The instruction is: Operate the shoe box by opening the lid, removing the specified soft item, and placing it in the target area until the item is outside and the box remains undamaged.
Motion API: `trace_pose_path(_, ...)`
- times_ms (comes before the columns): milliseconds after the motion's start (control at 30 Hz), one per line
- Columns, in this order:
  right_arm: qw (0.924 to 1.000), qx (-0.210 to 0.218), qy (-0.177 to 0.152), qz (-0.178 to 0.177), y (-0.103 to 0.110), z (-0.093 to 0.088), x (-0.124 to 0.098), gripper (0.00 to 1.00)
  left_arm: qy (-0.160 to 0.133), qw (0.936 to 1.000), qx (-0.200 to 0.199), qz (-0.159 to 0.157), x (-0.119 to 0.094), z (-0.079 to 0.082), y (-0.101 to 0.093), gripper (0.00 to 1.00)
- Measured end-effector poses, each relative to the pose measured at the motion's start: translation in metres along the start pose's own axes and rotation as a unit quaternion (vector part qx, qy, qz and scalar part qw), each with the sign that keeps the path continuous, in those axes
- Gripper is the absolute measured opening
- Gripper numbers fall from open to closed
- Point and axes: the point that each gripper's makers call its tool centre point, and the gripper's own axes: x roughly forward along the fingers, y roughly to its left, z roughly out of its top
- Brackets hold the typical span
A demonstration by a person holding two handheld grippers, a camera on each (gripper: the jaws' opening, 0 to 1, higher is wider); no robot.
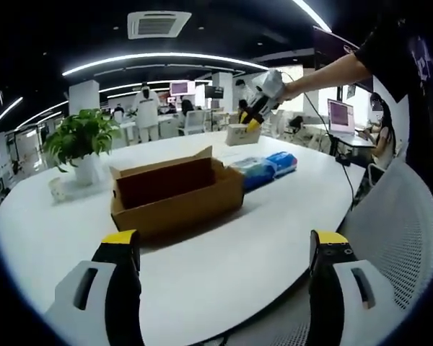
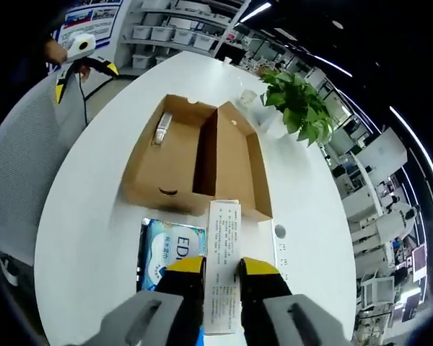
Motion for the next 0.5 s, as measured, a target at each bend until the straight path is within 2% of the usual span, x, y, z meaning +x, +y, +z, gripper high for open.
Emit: trace_pose_path(500,0.9993,0.018,0.031,-0.008,-0.008,-0.058,0.007,0.14,0.01,0.9999,0.005,0.0,0.0,-0.004,-0.001,0.95)
